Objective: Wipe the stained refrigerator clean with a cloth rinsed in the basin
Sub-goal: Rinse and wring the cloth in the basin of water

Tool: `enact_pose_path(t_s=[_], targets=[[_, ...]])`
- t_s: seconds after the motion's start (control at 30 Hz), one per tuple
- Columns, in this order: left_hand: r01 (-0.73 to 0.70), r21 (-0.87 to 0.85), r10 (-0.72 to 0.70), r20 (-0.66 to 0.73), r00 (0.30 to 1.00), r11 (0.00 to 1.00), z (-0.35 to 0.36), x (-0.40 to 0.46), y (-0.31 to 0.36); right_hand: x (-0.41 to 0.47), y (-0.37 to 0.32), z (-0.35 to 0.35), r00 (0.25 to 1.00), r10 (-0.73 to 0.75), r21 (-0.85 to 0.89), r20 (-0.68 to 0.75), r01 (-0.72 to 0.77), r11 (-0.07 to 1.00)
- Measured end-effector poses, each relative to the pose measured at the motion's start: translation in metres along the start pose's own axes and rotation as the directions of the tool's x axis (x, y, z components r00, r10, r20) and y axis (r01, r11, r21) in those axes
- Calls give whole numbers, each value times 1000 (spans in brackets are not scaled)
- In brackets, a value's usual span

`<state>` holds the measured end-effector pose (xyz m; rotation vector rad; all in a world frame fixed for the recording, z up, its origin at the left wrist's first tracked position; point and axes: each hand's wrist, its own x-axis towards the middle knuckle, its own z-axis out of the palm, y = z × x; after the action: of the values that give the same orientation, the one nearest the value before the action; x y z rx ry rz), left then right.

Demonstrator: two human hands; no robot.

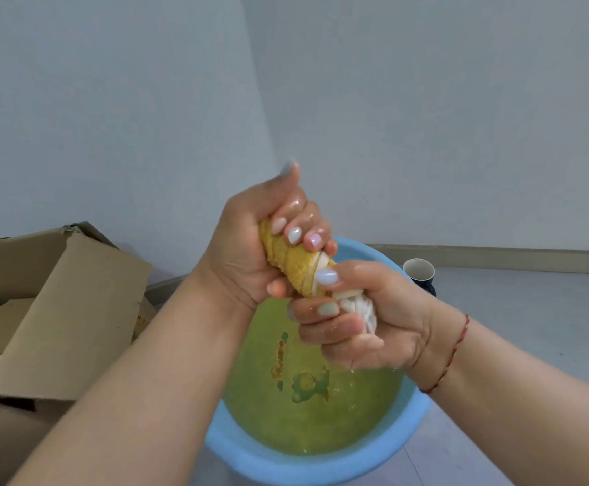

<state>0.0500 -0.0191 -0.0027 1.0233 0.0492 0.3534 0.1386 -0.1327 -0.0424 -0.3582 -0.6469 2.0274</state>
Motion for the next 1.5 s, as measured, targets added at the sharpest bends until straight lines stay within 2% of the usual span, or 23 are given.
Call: enact_pose_path(t_s=[0.07, 0.13, 0.2, 0.27, 0.3, 0.33, 0.4, 0.47, 0.53, 0.63, 0.9, 1.07, 1.13, 1.2, 1.23, 1.3, 1.37, 1.43, 1.5], targets=[[76, 216, -29, -214, 976, 973, 1, 5, -6, 0, 0, -5, 943, -46, -244, -329, -38, 969], [173, 422, -7, -366, 931, 890, 0, 8, -21, 7, 9, -14, 830, -129, -368, -543, -97, 925], [274, 620, 43, -446, 894, 736, -7, 10, -39, 17, 26, -27, 711, -217, -468, -669, -176, 866], [385, 782, 86, -483, 871, 491, -16, 12, -59, 27, 41, -47, 577, -301, -536, -760, -293, 792], [434, 804, 102, -512, 853, 407, -18, 14, -68, 32, 47, -58, 514, -348, -561, -784, -347, 751], [473, 798, 112, -545, 831, 374, -22, 16, -78, 37, 52, -70, 462, -400, -589, -791, -403, 700], [524, 756, 142, -613, 777, 393, -28, 21, -91, 42, 55, -87, 389, -499, -632, -774, -525, 570], [540, 689, 163, -677, 718, 484, -33, 24, -100, 41, 58, -94, 364, -551, -644, -751, -588, 489], [541, 606, 158, -738, 656, 583, -39, 25, -108, 37, 60, -96, 353, -555, -636, -753, -605, 478], [543, 506, 155, -811, 565, 670, -42, 24, -116, 34, 64, -98, 351, -553, -628, -756, -627, 461], [569, 242, 27, -933, 360, 786, -47, 18, -131, 31, 74, -104, 383, -532, -614, -755, -697, 370], [470, 18, -89, -975, 205, 883, -53, 18, -131, 34, 74, -105, 381, -556, -599, -738, -750, 281], [396, -53, -148, -966, 213, 917, -57, 20, -129, 34, 71, -105, 354, -593, -579, -723, -780, 240], [344, -108, -214, -934, 287, 933, -64, 25, -122, 34, 62, -105, 322, -652, -580, -686, -783, 224], [351, -127, -252, -908, 335, 928, -68, 27, -119, 33, 57, -106, 311, -678, -601, -666, -762, 242], [454, -132, -337, -848, 408, 881, -72, 26, -111, 31, 46, -106, 307, -706, -658, -638, -693, 293], [505, -67, -341, -812, 474, 861, -75, 26, -105, 30, 34, -104, 332, -714, -703, -617, -640, 310], [463, -34, -300, -804, 514, 885, -78, 25, -99, 29, 21, -102, 371, -692, -733, -619, -589, 340], [379, -34, -258, -787, 561, 925, -84, 24, -90, 25, 5, -98, 404, -646, -748, -647, -501, 436]])
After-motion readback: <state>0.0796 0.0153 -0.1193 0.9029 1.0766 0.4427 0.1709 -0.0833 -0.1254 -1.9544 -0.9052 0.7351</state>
